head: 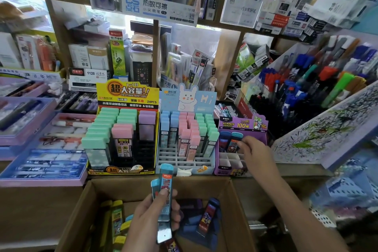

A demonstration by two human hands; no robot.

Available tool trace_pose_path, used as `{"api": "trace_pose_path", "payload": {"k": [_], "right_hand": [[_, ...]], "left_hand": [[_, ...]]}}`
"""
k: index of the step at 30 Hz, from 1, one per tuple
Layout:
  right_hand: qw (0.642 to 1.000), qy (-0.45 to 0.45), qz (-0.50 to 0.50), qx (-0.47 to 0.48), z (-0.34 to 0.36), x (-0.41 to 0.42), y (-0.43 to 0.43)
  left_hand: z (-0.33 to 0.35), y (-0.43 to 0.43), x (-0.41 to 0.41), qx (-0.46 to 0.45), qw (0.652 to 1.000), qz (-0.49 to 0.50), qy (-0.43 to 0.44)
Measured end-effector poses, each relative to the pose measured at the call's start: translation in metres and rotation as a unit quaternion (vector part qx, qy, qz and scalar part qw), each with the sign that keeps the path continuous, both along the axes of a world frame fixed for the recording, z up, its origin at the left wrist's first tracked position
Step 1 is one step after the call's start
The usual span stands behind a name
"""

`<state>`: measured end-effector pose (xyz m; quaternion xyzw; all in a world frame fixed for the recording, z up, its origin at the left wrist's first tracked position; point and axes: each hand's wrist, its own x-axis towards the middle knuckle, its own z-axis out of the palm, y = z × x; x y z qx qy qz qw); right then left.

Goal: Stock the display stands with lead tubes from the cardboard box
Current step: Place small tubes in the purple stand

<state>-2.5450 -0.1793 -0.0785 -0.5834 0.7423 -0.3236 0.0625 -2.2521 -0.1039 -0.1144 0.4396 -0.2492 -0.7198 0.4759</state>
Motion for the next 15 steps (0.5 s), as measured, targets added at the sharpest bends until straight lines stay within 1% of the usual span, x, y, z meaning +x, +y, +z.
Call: {"api": "trace_pose_path", "payload": {"k": [4, 10, 15], "right_hand": [[0.999, -0.031, -0.026, -0.016, -0.004, -0.002, 0.000], [0.995, -0.084, -0.024, -0.041, -0.003, 0.002, 0.005], [0.995, -0.065, -0.029, -0.064, 0.007, 0.011, 0.019]], "left_hand": [[0.001, 0.001, -0.001, -0.002, 1.000, -0.003, 0.002], [0.004, 0.005, -0.001, -0.027, 0.999, -0.024, -0.005], [0.005, 0.007, -0.001, -0.037, 0.999, -0.024, -0.030]]}}
